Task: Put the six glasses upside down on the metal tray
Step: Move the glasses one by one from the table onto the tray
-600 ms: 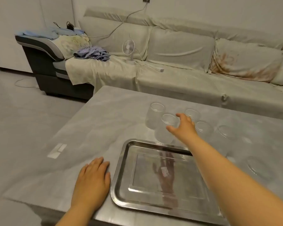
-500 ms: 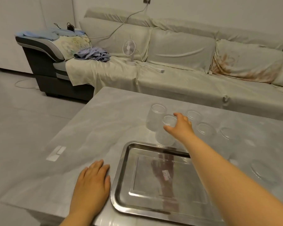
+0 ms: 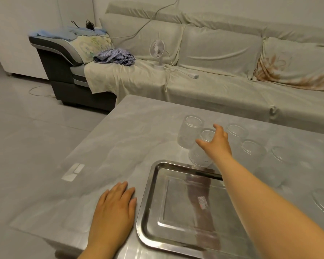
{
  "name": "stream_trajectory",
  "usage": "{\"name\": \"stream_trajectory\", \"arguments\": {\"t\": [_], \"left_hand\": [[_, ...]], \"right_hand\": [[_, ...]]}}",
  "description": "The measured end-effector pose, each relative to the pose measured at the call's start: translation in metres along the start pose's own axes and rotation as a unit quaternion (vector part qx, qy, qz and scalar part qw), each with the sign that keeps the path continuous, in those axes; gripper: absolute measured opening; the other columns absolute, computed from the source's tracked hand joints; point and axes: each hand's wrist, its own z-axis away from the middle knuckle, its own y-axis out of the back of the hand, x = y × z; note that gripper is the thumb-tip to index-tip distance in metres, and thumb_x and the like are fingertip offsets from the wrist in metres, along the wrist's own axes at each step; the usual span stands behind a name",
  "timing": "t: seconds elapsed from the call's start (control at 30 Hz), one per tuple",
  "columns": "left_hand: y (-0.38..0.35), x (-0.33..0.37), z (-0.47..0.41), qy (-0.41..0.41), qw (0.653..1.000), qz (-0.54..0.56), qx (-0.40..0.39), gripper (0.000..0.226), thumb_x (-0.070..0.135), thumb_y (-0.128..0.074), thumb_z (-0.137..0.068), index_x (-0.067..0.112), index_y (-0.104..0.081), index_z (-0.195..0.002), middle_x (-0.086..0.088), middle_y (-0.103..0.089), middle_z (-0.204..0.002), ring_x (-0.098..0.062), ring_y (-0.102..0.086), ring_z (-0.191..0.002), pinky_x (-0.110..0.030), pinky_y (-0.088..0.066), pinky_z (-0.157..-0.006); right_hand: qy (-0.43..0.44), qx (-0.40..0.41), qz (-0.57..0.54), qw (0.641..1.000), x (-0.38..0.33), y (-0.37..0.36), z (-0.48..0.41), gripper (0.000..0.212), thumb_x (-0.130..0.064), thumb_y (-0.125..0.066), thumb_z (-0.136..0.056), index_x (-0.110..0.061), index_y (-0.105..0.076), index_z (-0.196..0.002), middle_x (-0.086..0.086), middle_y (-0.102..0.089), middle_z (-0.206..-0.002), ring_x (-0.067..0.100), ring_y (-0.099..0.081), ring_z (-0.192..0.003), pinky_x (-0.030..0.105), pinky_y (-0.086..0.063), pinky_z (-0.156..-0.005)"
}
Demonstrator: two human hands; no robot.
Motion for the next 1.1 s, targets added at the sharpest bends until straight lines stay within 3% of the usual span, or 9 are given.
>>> {"name": "stream_trajectory", "arguments": {"t": [0.13,0.23,0.3,0.4,0.53,0.83,1.1], "left_hand": [[-0.001,-0.001,0.001,-0.004,1.0,0.016,0.008,0.042,0.037,-0.024,-0.092,0.028,-0.033,-0.133,0.006,-0.026,-0.15,-0.009,-0.018,-0.138,-0.029,-0.008,-0.115],[-0.002,-0.001,0.001,-0.007,1.0,0.021,0.012,0.042,0.036,-0.026,-0.092,0.027,-0.035,-0.133,0.004,-0.028,-0.15,-0.01,-0.02,-0.138,-0.03,-0.009,-0.115],[-0.002,-0.001,0.002,-0.007,1.0,0.027,0.012,0.043,0.037,-0.025,-0.092,0.027,-0.035,-0.133,0.005,-0.028,-0.15,-0.009,-0.019,-0.138,-0.029,-0.009,-0.115],[-0.002,-0.002,0.001,-0.008,0.999,0.045,0.014,0.043,0.039,-0.026,-0.092,0.027,-0.037,-0.132,0.004,-0.03,-0.149,-0.01,-0.021,-0.138,-0.03,-0.01,-0.115],[0.0,-0.004,0.001,-0.017,0.998,0.062,0.011,0.042,0.043,-0.03,-0.09,0.028,-0.042,-0.128,0.005,-0.033,-0.147,-0.011,-0.021,-0.138,-0.032,-0.011,-0.115],[0.0,-0.007,0.001,-0.034,0.999,0.037,-0.01,0.052,0.058,-0.037,-0.082,0.035,-0.038,-0.129,0.011,-0.028,-0.149,-0.009,-0.015,-0.139,-0.032,-0.009,-0.115],[0.002,-0.003,0.005,-0.044,0.998,0.041,-0.003,0.051,0.054,-0.041,-0.083,0.031,-0.041,-0.128,0.008,-0.033,-0.147,-0.012,-0.021,-0.138,-0.034,-0.013,-0.115]], "right_hand": [[0.008,0.068,-0.064,0.996,-0.005,0.011,0.011,0.07,-0.028,-0.066,-0.075,-0.017,-0.028,-0.132,0.012,-0.029,-0.142,0.031,-0.04,-0.123,0.04,-0.04,-0.093],[0.076,0.09,-0.1,0.988,-0.012,0.025,0.024,0.067,-0.026,-0.069,-0.073,-0.017,-0.033,-0.129,0.009,-0.032,-0.139,0.025,-0.041,-0.121,0.03,-0.036,-0.087],[0.136,0.055,-0.112,0.983,-0.018,0.03,0.036,0.064,-0.022,-0.071,-0.072,-0.016,-0.037,-0.126,0.009,-0.036,-0.135,0.022,-0.045,-0.114,0.026,-0.036,-0.087],[0.184,-0.08,-0.114,0.973,-0.026,0.028,0.057,0.063,-0.02,-0.073,-0.07,-0.018,-0.04,-0.124,0.007,-0.043,-0.129,0.015,-0.047,-0.103,0.024,-0.037,-0.085],[0.195,-0.214,-0.063,0.955,-0.028,0.009,0.083,0.071,-0.027,-0.072,-0.071,-0.025,-0.032,-0.13,0.003,-0.039,-0.134,0.013,-0.043,-0.11,0.025,-0.038,-0.088],[0.199,-0.21,-0.015,0.957,-0.025,-0.014,0.09,0.07,-0.026,-0.069,-0.073,-0.024,-0.031,-0.132,0.004,-0.033,-0.139,0.02,-0.036,-0.127,0.032,-0.034,-0.104],[0.196,-0.213,-0.012,0.957,-0.019,-0.003,0.093,0.076,-0.037,-0.067,-0.074,-0.023,-0.025,-0.136,0.001,-0.027,-0.146,0.019,-0.024,-0.134,0.036,-0.026,-0.109]]}}
